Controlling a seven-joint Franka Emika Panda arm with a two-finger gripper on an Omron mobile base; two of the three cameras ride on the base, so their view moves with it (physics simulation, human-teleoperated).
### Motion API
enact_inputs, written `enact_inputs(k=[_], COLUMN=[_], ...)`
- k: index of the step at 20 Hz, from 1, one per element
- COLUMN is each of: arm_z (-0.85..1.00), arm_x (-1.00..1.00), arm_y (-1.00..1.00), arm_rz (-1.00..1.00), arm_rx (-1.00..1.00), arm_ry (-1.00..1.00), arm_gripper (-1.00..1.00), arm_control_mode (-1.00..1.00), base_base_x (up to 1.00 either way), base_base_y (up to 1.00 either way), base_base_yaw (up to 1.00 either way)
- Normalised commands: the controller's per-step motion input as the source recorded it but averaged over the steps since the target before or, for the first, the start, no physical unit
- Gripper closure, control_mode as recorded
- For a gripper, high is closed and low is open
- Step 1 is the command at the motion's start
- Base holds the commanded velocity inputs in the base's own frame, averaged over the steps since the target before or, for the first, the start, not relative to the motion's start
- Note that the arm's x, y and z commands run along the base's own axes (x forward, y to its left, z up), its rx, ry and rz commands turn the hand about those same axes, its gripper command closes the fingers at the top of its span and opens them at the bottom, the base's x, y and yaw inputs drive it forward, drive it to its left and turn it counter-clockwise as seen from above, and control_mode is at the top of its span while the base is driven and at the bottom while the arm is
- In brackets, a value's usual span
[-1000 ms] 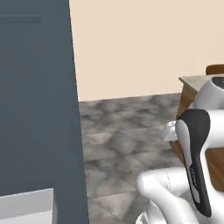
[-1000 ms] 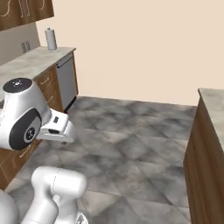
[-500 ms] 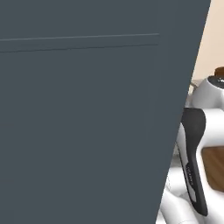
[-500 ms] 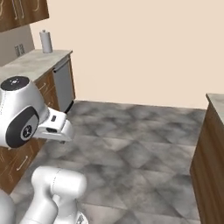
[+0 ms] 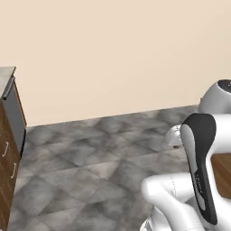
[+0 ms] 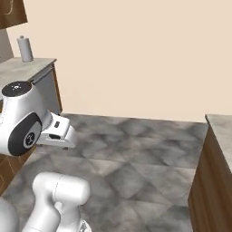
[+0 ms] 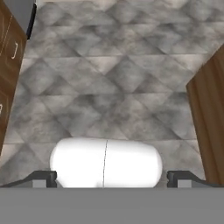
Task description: Place two dumplings into each of the tupperware containers and then place the containers in the fridge.
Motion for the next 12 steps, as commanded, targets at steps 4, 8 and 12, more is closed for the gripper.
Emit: enact_inputs(k=[4,8,12], arm_z=[0.0,0.0,0.0], arm_x=[0.0,0.0,0.0], arm_y=[0.0,0.0,0.0], arm_rz=[0.0,0.0,0.0], arm_rx=[0.0,0.0,0.0], arm_ry=[0.0,0.0,0.0], arm_gripper=[-1.0,-1.0,-1.0], arm_control_mode=[1.0,1.0,1.0], base_base_x=[1.0,1.0,1.0], base_base_y=[0.71,0.84,0.97], base_base_yaw=[-0.26,-0.6,-0.54])
